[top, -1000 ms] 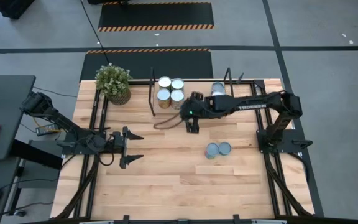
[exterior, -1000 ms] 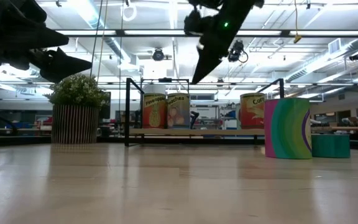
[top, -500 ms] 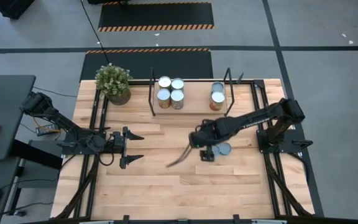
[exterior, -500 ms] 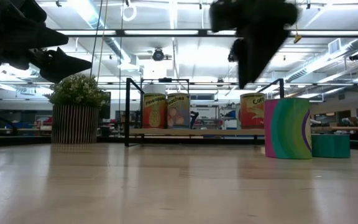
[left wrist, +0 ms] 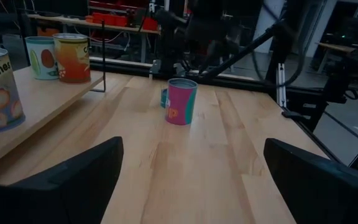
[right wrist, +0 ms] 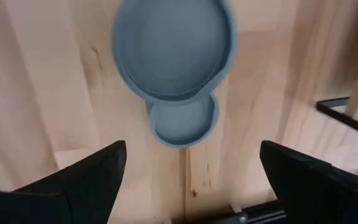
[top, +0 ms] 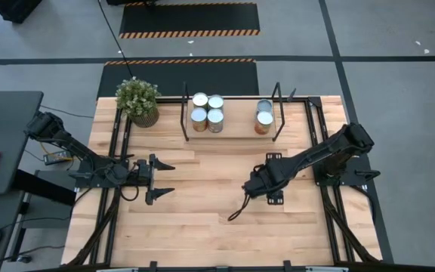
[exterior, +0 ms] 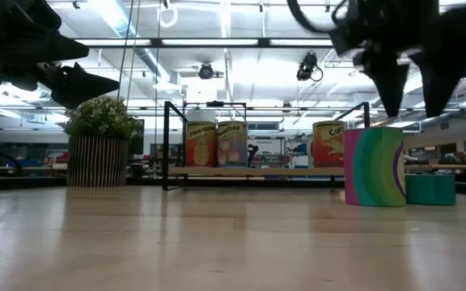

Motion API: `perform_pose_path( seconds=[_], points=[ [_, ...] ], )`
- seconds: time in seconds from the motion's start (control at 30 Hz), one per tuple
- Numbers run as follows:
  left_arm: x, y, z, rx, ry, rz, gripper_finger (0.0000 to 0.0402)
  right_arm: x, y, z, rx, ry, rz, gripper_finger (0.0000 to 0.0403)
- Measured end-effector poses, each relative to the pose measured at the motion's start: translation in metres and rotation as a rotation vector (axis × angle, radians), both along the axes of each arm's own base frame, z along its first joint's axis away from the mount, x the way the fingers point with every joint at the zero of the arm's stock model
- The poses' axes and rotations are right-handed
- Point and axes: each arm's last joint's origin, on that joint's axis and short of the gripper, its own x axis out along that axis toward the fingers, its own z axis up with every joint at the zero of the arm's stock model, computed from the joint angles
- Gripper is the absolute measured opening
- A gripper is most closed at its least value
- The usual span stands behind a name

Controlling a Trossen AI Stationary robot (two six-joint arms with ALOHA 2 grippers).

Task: Pick and place cans onto a shelf
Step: Put the canned chicken soup on the shelf

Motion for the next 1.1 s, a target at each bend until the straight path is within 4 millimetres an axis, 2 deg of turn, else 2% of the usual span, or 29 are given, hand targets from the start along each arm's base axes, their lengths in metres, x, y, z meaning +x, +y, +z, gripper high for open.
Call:
perform_pose_path(
  seconds=[0.2,0.3,0.9,1.1],
  points=[
    [0.0,0.0,0.0,0.0,-0.001,0.0,0.0396,-0.003,-0.004,-0.033,0.015,-0.021,0.009,0.0378],
    [0.0,0.0,0.0,-0.001,-0.001,0.001,0.0396,0.0,-0.008,-0.042,0.008,-0.047,0.055,0.0378],
    [0.0,0.0,0.0,-0.001,-0.002,0.0,0.0396,0.033,-0.037,-0.046,0.135,-0.251,0.159,0.0377],
    [0.0,0.0,0.0,0.0,-0.001,0.0,0.0396,0.038,-0.044,-0.057,0.176,-0.249,0.156,0.0356]
  ],
)
